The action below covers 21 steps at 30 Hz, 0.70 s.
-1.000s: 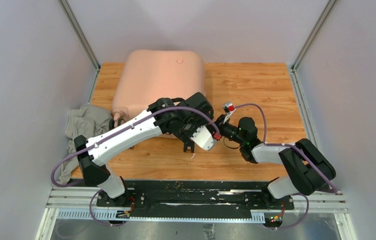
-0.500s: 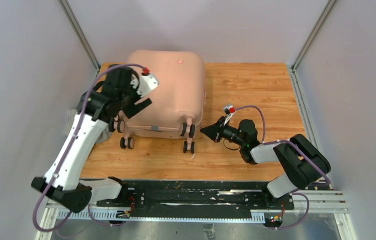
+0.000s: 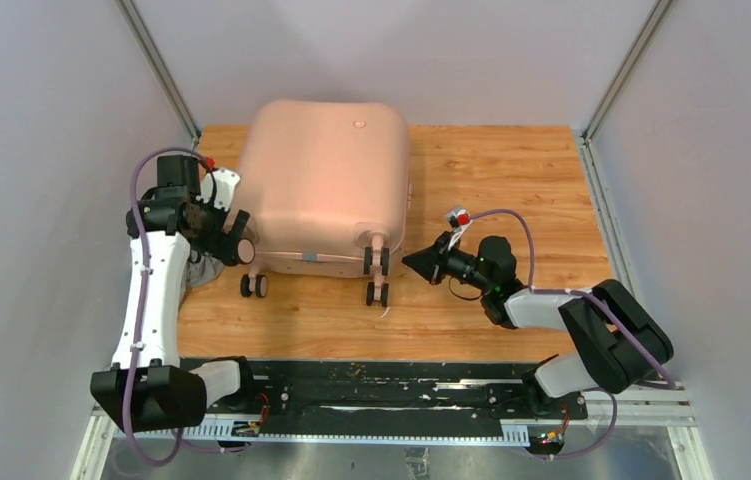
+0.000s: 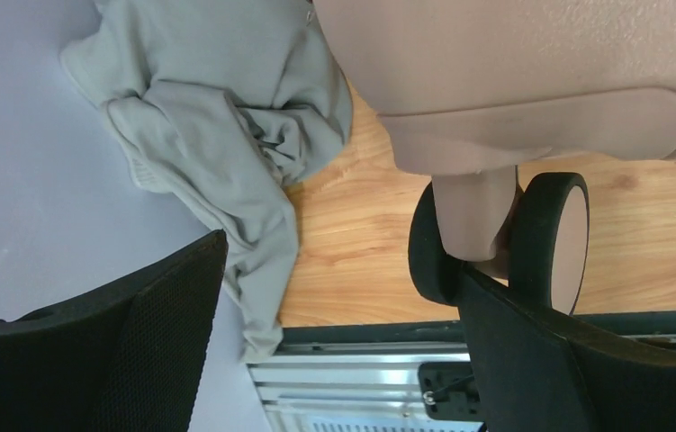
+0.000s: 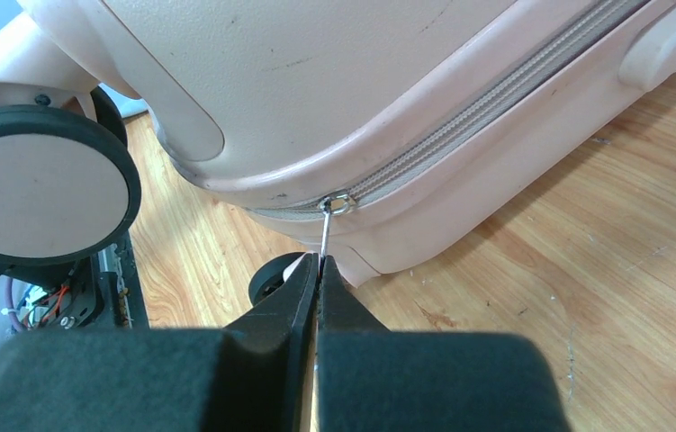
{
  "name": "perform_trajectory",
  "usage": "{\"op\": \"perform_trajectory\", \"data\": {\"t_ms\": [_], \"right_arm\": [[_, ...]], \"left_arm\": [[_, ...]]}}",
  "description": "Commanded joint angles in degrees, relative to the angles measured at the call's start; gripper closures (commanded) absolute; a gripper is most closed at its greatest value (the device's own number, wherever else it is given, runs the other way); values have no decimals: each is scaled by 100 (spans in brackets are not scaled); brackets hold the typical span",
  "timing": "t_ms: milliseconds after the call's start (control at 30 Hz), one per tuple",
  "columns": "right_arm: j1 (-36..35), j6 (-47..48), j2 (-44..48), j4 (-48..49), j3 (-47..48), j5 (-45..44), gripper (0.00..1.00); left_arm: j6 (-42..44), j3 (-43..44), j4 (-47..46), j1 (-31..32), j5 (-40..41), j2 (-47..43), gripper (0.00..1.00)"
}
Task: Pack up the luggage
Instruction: Zip the luggage at the corner of the board.
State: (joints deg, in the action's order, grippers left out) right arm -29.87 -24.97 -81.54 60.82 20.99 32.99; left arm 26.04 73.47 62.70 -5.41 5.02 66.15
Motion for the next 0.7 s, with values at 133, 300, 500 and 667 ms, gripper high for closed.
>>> {"op": "perform_trajectory", "data": {"t_ms": [133,300,500,667], "right_arm": [[-114,227,304,-381,9,382,100],[-115,235,305,-398,-9,400,100],[-119,212,236,-334,-12,431,100],[-116,280,308,-472,20,435,100]], "left_arm": [[-359,42,214,-189,-2218,-4,0],[-98,252,493,-186,-2514,-176,0],[-335,156,520,-183,-2812,-63,0],[-436,67,574,-193,-3254,9,0]]}}
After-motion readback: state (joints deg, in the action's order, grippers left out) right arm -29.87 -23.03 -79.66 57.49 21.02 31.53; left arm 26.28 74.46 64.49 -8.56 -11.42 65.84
